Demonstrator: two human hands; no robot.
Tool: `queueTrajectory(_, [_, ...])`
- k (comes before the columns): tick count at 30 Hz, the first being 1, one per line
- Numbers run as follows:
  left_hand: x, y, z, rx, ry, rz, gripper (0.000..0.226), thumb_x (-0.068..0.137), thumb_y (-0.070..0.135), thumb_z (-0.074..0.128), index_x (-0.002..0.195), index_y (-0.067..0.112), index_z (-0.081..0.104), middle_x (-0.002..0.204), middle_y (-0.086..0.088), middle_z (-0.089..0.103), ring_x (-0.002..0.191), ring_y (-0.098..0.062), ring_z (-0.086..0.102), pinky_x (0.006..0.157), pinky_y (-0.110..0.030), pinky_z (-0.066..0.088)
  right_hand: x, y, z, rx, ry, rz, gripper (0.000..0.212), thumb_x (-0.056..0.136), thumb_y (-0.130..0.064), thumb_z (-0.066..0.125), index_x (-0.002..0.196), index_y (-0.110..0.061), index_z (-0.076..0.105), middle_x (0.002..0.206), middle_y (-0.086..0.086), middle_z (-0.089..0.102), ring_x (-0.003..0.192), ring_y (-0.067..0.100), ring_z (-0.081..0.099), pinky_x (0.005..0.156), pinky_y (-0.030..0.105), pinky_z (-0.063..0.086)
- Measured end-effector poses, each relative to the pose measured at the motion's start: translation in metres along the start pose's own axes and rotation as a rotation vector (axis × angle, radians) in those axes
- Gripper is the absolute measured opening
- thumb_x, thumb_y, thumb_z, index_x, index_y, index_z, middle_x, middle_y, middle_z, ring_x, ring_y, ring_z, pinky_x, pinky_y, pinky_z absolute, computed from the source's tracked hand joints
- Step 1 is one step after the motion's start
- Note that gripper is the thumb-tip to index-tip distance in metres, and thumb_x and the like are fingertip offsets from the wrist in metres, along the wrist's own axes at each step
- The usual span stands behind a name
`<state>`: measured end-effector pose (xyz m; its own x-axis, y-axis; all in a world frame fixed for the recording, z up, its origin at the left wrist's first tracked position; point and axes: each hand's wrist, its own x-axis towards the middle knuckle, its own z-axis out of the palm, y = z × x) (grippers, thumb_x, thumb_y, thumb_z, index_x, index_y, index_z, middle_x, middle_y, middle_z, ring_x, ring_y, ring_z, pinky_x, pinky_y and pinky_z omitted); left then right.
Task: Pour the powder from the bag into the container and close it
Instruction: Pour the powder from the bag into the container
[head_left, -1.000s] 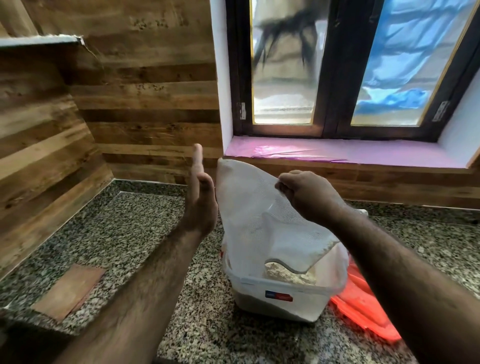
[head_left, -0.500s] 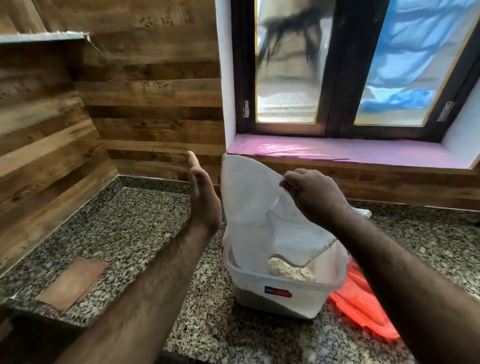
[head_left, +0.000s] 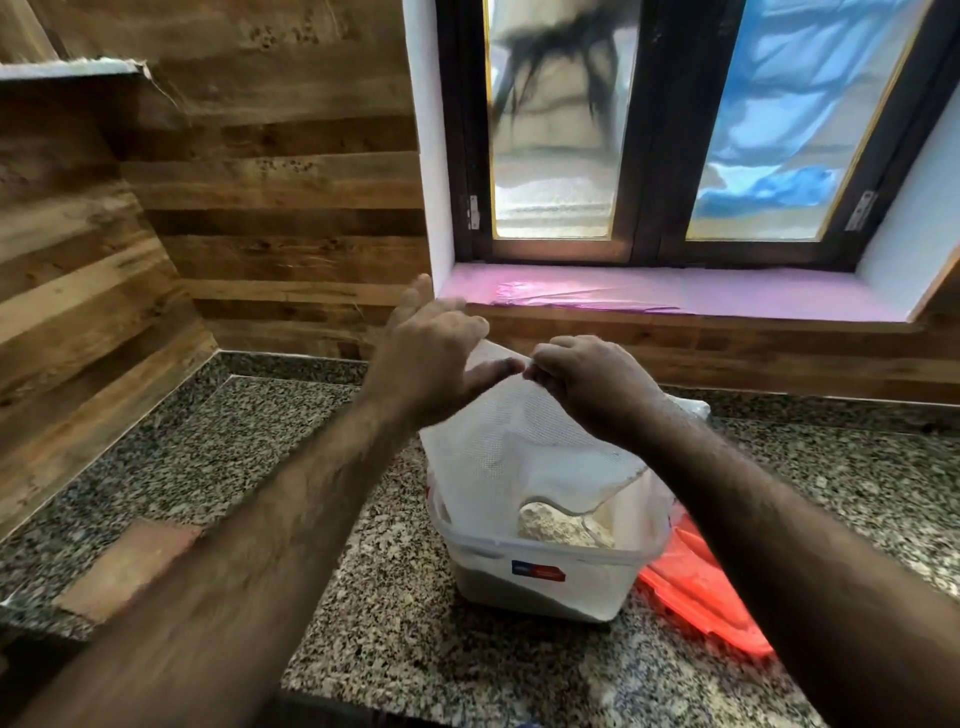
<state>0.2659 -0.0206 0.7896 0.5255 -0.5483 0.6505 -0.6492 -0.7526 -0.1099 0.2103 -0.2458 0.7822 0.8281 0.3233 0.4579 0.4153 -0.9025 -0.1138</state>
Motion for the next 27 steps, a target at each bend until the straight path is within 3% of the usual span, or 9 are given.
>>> queueTrajectory(2, [0.007,-0.012,0.010,0.027,0.046,0.134,0.068,0.098,0.079,0.050,0.079,0.015,0.065,0.068,-0.005,0.067,0.059,-0.021,0.062,0.080,-0.042,0.057,0.000,0.002,-0.002,0.021,-0.005,-0.021,0.021,0.107,-0.033,0.060,0.103,-0.020,0.075,0.097,-0.002,0.074,0.081,0.022,0.065,0.069,0.036,0.049])
queueTrajectory(4, [0.011,-0.020,0.015,0.044,0.113,0.226,0.059,0.093,0.071,0.064,0.068,0.019,0.050,0.056,-0.001,0.053,0.048,-0.014,0.040,0.057,-0.027,0.037,-0.002,0.008,-0.004,0.049,0.007,0.035,0.034,0.106,-0.048,0.056,0.099,-0.019,0.072,0.091,-0.004,0.069,0.078,0.018,0.062,0.069,0.039,0.054])
queueTrajectory(7, [0.015,-0.030,0.011,0.075,0.179,0.235,0.060,0.092,0.069,0.066,0.067,0.024,0.036,0.053,0.003,0.038,0.046,-0.013,0.034,0.054,-0.024,0.026,-0.013,0.023,-0.008,0.111,0.241,0.230,0.062,0.105,-0.069,0.039,0.124,-0.018,0.069,0.120,0.008,0.074,0.110,0.028,0.068,0.093,0.048,0.055])
queueTrajectory(9, [0.018,-0.037,0.011,0.064,0.222,0.201,0.059,0.092,0.069,0.065,0.067,0.025,0.034,0.055,0.005,0.033,0.045,-0.012,0.032,0.053,-0.023,0.023,-0.026,0.031,-0.012,0.150,0.451,0.317,0.068,0.106,-0.059,0.039,0.152,-0.012,0.054,0.156,0.015,0.057,0.146,0.029,0.051,0.119,0.049,0.041])
queueTrajectory(11, [0.020,-0.045,0.014,0.018,0.254,0.143,0.060,0.094,0.071,0.061,0.064,0.025,0.037,0.054,0.005,0.034,0.044,-0.012,0.032,0.053,-0.022,0.022,-0.037,0.037,-0.017,0.119,0.441,0.273,0.075,0.106,-0.055,0.034,0.164,-0.008,0.038,0.172,0.014,0.037,0.160,0.028,0.034,0.129,0.046,0.025])
queueTrajectory(14, [0.021,-0.052,0.021,-0.012,0.254,0.088,0.066,0.099,0.076,0.050,0.060,0.024,0.039,0.051,0.003,0.035,0.042,-0.015,0.033,0.051,-0.022,0.022,-0.046,0.046,-0.017,0.012,0.132,0.166,0.095,0.105,-0.074,0.003,0.161,-0.011,0.047,0.164,0.011,0.051,0.157,0.026,0.041,0.132,0.055,0.014])
queueTrajectory(19, [0.017,-0.054,0.034,-0.043,0.224,0.088,0.069,0.100,0.073,0.053,0.057,0.021,0.043,0.051,0.003,0.035,0.042,-0.015,0.033,0.051,-0.022,0.022,-0.051,0.053,-0.016,-0.079,0.116,0.149,0.093,0.105,-0.074,0.005,0.163,-0.011,0.044,0.165,0.010,0.050,0.156,0.024,0.042,0.132,0.054,0.016])
queueTrajectory(23, [0.018,-0.051,0.038,-0.028,0.217,0.116,0.064,0.097,0.067,0.063,0.059,0.023,0.039,0.052,0.004,0.034,0.043,-0.015,0.032,0.051,-0.023,0.022,-0.054,0.047,-0.011,-0.137,0.176,0.117,0.082,0.108,-0.068,0.023,0.158,-0.009,0.051,0.155,0.013,0.060,0.144,0.029,0.056,0.120,0.051,0.037])
queueTrajectory(27, [0.020,-0.048,0.037,-0.054,0.200,0.166,0.059,0.094,0.064,0.068,0.061,0.026,0.037,0.054,0.006,0.033,0.043,-0.013,0.032,0.055,-0.021,0.022,-0.050,0.045,-0.008,-0.092,0.150,0.108,0.086,0.107,-0.071,0.015,0.159,-0.012,0.050,0.163,0.009,0.052,0.153,0.026,0.047,0.126,0.047,0.030])
